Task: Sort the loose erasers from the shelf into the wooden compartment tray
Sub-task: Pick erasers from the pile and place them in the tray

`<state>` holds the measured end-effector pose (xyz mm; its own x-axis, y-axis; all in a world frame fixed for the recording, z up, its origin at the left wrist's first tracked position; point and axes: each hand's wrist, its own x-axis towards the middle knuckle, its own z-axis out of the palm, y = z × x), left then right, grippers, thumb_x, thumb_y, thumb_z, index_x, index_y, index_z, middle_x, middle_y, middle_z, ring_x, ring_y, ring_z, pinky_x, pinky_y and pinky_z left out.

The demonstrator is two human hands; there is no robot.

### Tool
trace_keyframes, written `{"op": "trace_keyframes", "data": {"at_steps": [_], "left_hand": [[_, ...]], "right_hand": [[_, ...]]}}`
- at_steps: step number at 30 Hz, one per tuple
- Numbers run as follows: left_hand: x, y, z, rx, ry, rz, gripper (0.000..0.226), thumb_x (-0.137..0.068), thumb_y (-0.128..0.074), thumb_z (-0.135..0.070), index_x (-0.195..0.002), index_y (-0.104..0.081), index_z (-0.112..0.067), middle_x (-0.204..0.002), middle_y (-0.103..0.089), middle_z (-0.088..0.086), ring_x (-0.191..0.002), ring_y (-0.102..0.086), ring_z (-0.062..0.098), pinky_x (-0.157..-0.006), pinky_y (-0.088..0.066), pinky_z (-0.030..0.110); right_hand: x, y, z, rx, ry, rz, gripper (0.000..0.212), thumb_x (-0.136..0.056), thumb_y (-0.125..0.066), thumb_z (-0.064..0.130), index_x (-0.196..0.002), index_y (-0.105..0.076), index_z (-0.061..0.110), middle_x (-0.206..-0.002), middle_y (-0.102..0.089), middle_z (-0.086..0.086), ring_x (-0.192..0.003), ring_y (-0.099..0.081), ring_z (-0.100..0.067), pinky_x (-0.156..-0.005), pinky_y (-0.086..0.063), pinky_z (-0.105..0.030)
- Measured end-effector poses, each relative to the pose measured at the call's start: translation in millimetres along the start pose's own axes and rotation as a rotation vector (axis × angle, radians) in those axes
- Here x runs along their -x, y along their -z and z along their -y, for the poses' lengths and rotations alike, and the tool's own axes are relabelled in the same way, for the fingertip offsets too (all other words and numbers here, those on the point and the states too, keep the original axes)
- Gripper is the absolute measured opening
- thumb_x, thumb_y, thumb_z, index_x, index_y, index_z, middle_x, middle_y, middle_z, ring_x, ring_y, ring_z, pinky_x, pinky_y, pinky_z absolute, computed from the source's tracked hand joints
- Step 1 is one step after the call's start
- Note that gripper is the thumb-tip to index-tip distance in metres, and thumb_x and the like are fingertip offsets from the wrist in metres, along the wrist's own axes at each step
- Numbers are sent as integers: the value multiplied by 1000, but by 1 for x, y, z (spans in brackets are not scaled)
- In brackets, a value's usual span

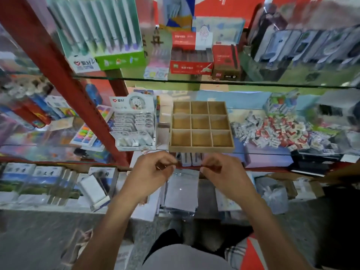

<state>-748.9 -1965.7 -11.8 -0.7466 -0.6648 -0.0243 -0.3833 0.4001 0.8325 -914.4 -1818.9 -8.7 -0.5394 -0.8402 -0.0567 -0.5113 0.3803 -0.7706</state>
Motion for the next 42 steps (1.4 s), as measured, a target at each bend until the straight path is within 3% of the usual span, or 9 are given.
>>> {"op": "trace_keyframes", "data": {"at_steps": [3, 9, 13, 16, 19, 29, 31, 35, 42], "left_hand": [[-31, 5, 5, 75, -23, 61, 26, -84, -71, -6, -83, -69, -31, -71, -65, -25, -70, -62, -2, -66, -42, 6], [-81, 1, 12, 128, -83, 163, 21, -84, -71, -6, -86, -72, -27, -78, -70, -11, -76, -63, -2, -66, -43, 5], [-104, -10, 16, 116, -104, 183, 17, -83, -72, -8, -89, -73, -24, -86, -71, -8, -80, -63, 0, -69, -46, 8], [-121, -17, 22, 67, -136, 201, 22, -82, -72, -11, -86, -71, -33, -85, -71, -16, -81, -64, -3, -72, -48, 12], [-137, -25, 22, 88, -162, 226, 27, -83, -72, -13, -84, -69, -39, -83, -70, -20, -80, -64, -4, -73, -49, 12], [-186, -93, 38, 56, -109, 163, 20, -82, -72, -10, -89, -70, -28, -85, -63, -26, -83, -60, -9, -69, -40, 2], [-207, -121, 45, 5, -115, 176, 19, -84, -70, -15, -89, -68, -33, -86, -62, -27, -87, -60, -5, -74, -43, 9], [-245, -189, 66, -96, -102, 156, 16, -85, -66, -17, -93, -68, -30, -94, -70, -11, -90, -64, 9, -84, -53, 35], [-243, -265, 98, -261, -293, -117, 20, -83, -55, -30, -94, -70, -24, -92, -72, -3, -86, -66, 17, -76, -54, 36]], "right_hand": [[-20, 2, 3, 33, -32, -46, 8, -83, -72, 14, -83, -67, 20, -77, -67, 15, -78, -61, 3, -67, -44, -8], [-41, 14, 2, 103, -75, -158, 8, -82, -72, 11, -80, -66, 17, -72, -64, 14, -71, -60, 3, -66, -46, -13], [-55, 23, -4, 142, -96, -166, 18, -81, -70, 8, -79, -63, 24, -73, -63, 16, -71, -59, 7, -65, -40, -5], [-64, 27, -8, 175, -86, -203, 11, -79, -70, 6, -79, -66, 17, -72, -64, 12, -69, -58, 2, -64, -40, -4], [-73, 30, -17, 185, -100, -213, 16, -79, -70, 7, -78, -63, 22, -73, -64, 12, -68, -58, -1, -64, -39, -3], [-131, 55, -85, 180, -49, -113, 17, -79, -72, 4, -77, -66, 20, -70, -62, 17, -67, -58, 11, -64, -40, -3], [-148, 55, -114, 186, -43, -101, 19, -80, -72, 5, -77, -65, 22, -69, -62, 18, -66, -58, 11, -64, -41, -4], [-177, 44, -180, 220, 20, -54, 22, -79, -72, 5, -77, -63, 25, -67, -58, 16, -62, -55, 6, -63, -40, -10], [-199, 31, -276, 252, 229, -123, 9, -79, -70, 12, -79, -67, 20, -69, -62, 10, -62, -55, 3, -62, -38, -4]]}}
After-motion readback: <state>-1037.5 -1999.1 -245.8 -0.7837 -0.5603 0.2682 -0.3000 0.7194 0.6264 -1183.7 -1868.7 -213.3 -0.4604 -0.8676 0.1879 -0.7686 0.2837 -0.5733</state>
